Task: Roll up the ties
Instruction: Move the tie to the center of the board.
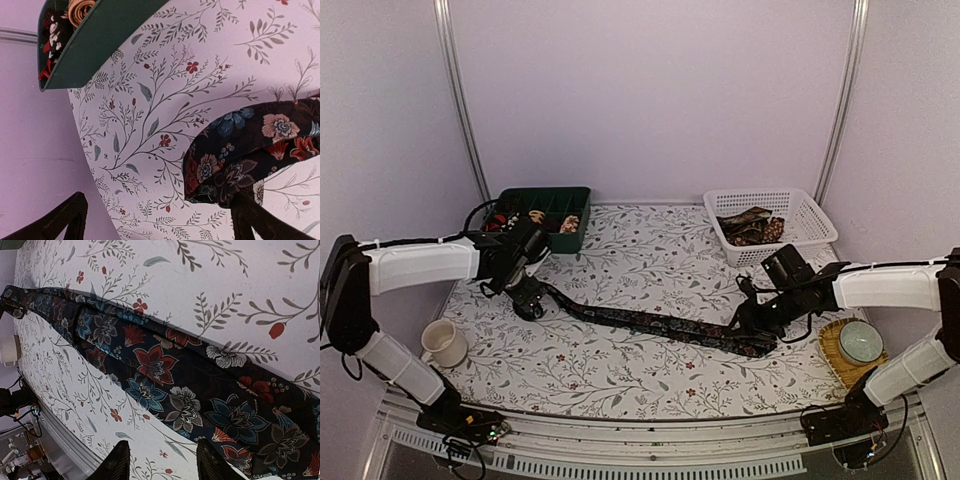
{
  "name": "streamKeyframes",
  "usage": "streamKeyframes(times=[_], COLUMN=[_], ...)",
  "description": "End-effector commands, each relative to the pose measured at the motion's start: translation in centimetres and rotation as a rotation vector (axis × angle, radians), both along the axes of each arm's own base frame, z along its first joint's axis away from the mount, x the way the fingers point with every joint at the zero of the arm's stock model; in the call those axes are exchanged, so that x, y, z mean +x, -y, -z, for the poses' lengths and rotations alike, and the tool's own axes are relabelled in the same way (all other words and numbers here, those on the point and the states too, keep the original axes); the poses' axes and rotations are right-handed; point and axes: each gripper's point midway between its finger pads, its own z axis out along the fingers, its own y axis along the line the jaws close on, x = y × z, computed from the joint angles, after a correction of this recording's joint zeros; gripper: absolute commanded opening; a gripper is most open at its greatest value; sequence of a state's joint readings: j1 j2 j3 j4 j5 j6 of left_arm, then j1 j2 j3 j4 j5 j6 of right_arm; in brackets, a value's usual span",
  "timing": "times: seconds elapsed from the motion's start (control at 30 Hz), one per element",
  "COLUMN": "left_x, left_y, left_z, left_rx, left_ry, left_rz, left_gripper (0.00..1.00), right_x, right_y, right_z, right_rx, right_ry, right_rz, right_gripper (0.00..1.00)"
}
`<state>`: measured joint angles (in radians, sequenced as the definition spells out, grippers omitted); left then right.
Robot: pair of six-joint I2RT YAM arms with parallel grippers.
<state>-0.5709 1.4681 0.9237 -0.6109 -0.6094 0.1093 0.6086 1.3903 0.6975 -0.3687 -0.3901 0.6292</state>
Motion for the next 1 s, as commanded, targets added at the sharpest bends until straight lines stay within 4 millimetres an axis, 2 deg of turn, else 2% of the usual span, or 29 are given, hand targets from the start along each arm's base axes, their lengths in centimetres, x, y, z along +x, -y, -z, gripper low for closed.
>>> streamKeyframes(times=[0.0, 0.23, 0.37, 0.47, 0.57, 0.8, 0.87, 0.97], left_x=[1.0, 2.7, 3.3, 3.4, 3.5, 3.7, 4.0, 4.0], left_y=[-0.3, 0.2, 0.5, 0.8, 1.0, 1.9, 2.4, 3.6], left_z=[-0.3, -4.7, -7.3, -8.0, -8.1, -7.2, -6.9, -5.6], left_rx=[0.023, -0.025, -0.054, -0.059, -0.062, -0.159, -0.213, -0.309], left_ry=[0.005, 0.157, 0.237, 0.255, 0.253, 0.254, 0.246, 0.200], left_rz=[-0.016, -0.045, -0.044, -0.028, -0.011, -0.004, -0.025, -0.044], left_gripper=[1.00, 1.00, 1.00, 1.00, 1.00, 1.00, 1.00, 1.00], right_x=[-0.5, -0.2, 1.0, 3.2, 5.4, 7.5, 8.5, 10.3], right_y=[0.2, 3.5, 5.4, 7.3, 10.0, 15.3, 16.9, 18.7], right_z=[2.1, 7.0, 8.2, 7.4, 6.8, 6.3, 5.0, 1.9], right_rx=[-0.023, -0.256, -0.322, -0.297, -0.303, -0.297, -0.302, -0.300], right_ry=[-0.050, -0.091, -0.130, -0.123, -0.127, -0.171, -0.127, -0.026], right_rz=[0.014, 0.065, 0.111, 0.197, 0.285, 0.438, 0.496, 0.590], right_gripper=[0.46, 0.50, 0.52, 0.52, 0.53, 0.53, 0.54, 0.54])
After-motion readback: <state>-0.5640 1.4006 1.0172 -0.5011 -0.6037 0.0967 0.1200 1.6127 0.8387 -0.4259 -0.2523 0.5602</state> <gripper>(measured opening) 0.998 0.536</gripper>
